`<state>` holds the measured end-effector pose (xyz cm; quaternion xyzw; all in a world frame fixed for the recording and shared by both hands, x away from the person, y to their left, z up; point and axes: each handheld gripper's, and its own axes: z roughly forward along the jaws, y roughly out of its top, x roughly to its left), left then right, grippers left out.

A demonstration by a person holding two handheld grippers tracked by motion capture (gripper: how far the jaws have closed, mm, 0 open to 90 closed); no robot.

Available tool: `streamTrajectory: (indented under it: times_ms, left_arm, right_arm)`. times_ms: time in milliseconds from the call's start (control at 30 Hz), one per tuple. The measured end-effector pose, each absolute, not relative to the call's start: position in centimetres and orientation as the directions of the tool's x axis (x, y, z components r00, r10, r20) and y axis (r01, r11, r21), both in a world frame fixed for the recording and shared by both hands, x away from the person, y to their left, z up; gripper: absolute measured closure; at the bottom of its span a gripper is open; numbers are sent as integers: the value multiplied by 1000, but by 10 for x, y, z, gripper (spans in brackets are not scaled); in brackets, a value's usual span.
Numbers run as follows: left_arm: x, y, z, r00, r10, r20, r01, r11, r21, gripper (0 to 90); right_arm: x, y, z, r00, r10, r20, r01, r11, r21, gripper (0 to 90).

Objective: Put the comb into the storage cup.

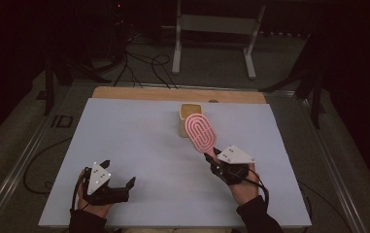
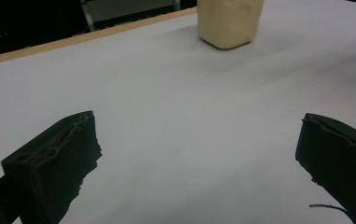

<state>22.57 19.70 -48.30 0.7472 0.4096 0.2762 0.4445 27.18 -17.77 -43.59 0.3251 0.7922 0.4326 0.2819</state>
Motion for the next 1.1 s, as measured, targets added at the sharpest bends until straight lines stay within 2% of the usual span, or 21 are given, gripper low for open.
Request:
streamTrajectory:
  times_ms: [567, 1100]
  left_arm:
    - [242, 151, -450, 576, 817, 29, 315, -254, 914, 0]
    - [256, 115, -428, 623, 782, 10, 301, -252, 920, 0]
  right_arm:
    - [266, -170, -435, -585, 775, -237, 195, 419, 887, 698]
    - [261, -167, -436, -584, 774, -244, 182, 418, 890, 697]
